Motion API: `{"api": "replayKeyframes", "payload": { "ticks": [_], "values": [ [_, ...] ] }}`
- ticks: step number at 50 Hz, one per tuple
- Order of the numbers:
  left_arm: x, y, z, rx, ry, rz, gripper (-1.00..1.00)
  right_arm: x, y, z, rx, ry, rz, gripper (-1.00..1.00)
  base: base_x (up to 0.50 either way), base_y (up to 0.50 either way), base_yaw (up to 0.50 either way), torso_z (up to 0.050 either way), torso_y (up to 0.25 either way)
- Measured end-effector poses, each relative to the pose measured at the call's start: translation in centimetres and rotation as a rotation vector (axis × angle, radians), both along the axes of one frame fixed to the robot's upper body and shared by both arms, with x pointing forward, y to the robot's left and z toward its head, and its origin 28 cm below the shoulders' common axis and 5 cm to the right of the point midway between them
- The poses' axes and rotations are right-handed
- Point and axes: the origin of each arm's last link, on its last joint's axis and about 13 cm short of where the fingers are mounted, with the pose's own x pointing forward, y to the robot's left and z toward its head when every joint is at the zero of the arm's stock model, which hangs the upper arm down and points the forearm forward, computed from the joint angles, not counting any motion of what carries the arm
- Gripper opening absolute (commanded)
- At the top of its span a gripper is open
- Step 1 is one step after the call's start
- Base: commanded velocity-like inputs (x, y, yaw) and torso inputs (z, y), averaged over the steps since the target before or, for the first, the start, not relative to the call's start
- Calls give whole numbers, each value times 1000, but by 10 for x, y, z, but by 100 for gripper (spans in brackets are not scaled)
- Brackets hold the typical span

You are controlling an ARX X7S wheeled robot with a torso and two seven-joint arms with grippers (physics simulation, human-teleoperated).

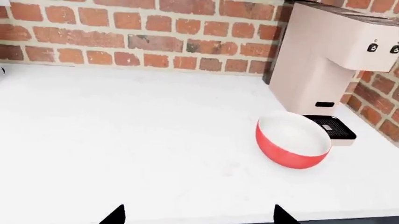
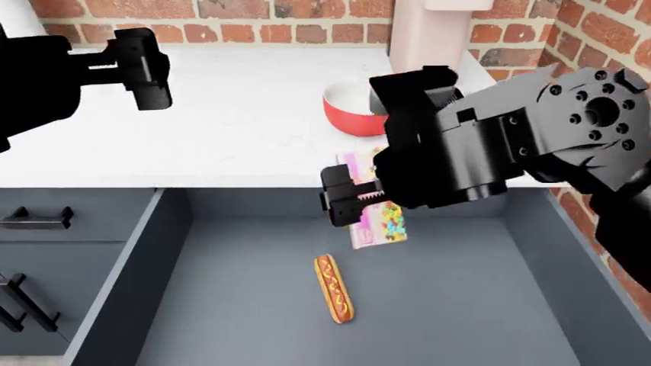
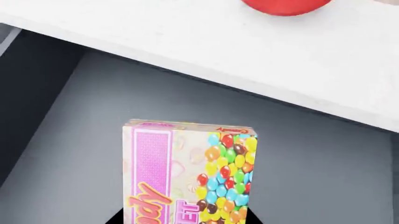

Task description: Place the bar in the bowl and close the drawer.

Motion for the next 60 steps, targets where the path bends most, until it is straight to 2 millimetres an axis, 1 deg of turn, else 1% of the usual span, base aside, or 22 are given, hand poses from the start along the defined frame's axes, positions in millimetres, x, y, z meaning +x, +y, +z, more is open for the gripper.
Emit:
{"api": "replayKeyframes", "payload": {
  "ticks": [3,7,14,18,23,29,33,36,43,60],
  "values": [
    [4,-1,12,4,-19,15,100,6,-2,18,8,-37,-13,-100,0,0,1,0,0],
    [15,-4,28,7,-41,39,100,18,-2,40,19,-91,-37,-100,0,0,0,0,0],
    [44,-11,53,-1,-73,75,100,52,3,69,32,-168,-85,-100,0,0,0,0,0],
    [62,-15,65,-4,-84,100,100,64,3,81,29,-209,-121,-100,0,0,0,0,0],
    [83,-19,75,-4,-91,132,100,71,0,92,24,-256,-152,-100,0,0,0,0,0],
    [103,-21,77,3,-89,164,100,77,-4,101,16,-324,-182,-100,0,0,0,0,0],
    [113,-23,77,14,-88,181,100,80,-7,105,13,-371,-200,-100,0,0,0,0,0],
    [117,-23,77,19,-91,181,100,82,-8,107,11,-398,-209,-100,0,0,1,0,-54],
    [121,-24,79,42,-102,186,100,83,-10,112,8,-444,-218,-100,0,0,0,0,-250],
    [118,-25,89,91,-124,205,100,80,-8,127,24,-523,-219,-100,-1,0,0,1,-250]
  ]
}}
